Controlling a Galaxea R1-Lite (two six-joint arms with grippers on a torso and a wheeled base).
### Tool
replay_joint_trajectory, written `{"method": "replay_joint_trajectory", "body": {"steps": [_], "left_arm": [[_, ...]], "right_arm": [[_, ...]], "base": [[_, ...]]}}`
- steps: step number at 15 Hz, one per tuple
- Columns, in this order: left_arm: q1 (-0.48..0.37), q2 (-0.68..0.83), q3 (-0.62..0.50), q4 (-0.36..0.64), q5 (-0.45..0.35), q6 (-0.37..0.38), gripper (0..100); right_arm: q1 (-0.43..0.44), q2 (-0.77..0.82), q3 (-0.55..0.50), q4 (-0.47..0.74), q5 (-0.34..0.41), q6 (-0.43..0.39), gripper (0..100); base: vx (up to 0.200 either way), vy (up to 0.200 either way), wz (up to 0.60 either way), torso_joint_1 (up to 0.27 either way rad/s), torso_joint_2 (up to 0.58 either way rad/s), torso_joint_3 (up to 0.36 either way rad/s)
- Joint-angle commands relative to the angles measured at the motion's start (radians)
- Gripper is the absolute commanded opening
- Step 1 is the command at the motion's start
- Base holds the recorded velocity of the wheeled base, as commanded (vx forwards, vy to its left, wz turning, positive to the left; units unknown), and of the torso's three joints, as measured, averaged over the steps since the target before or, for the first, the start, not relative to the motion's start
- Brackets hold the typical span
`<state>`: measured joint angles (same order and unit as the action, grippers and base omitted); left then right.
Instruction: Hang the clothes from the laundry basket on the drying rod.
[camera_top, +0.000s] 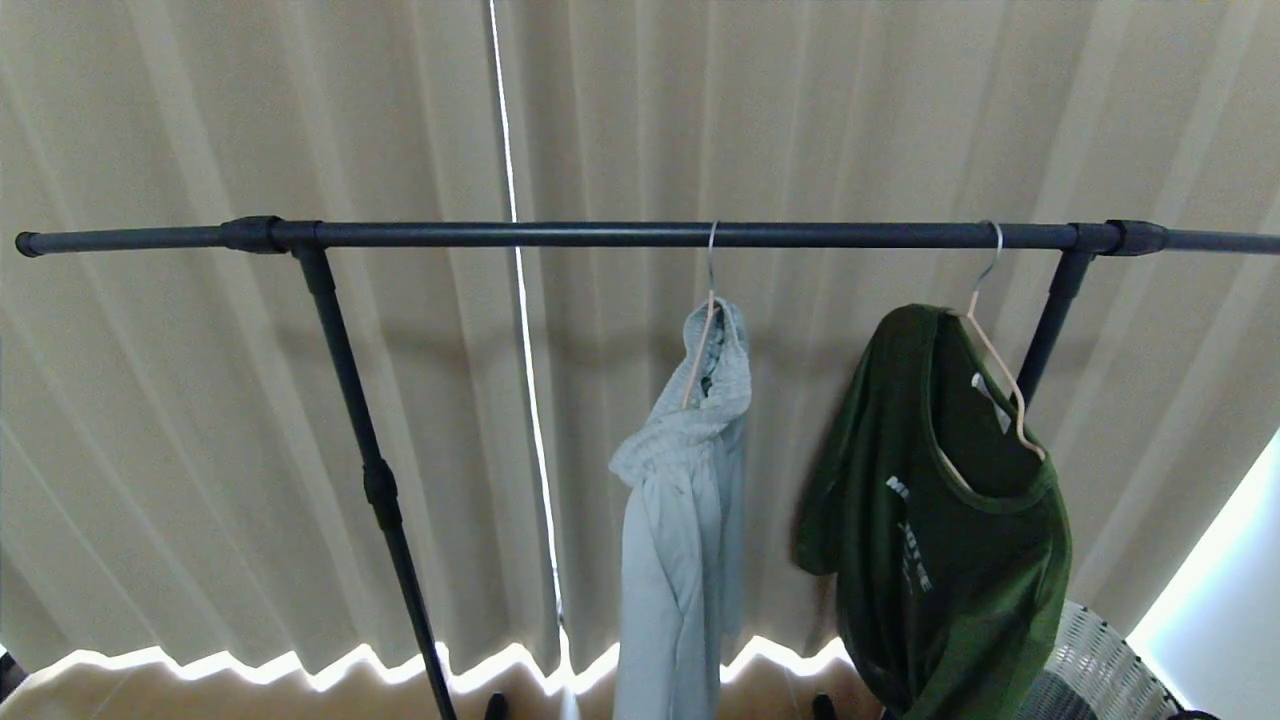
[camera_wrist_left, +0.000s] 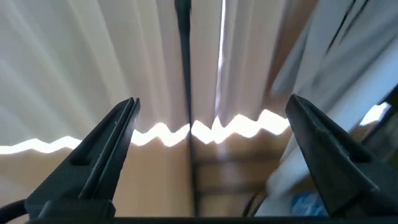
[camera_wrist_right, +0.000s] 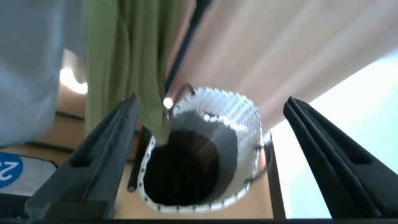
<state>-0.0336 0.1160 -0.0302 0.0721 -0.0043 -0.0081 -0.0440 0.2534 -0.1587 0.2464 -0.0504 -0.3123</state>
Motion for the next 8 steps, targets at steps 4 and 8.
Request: {"method": "replay_joint_trajectory", "body": {"steps": [4,8], "left_arm": [[0.029,-0.116,0.003,-0.002,0.109,-0.020,100],[0.031,-0.116,0.010,-0.008,0.168,-0.030,100]], "right_arm": [[0.038,-0.240,0.008,0.040,0.003,0.187,100],[0.043,-0.253,0.038,0.019,-0.002,0.213,100]], "base": [[0.000,0.000,0.00,0.000,0.00,0.000],[0.000,0.000,0.00,0.000,0.00,0.000]]}}
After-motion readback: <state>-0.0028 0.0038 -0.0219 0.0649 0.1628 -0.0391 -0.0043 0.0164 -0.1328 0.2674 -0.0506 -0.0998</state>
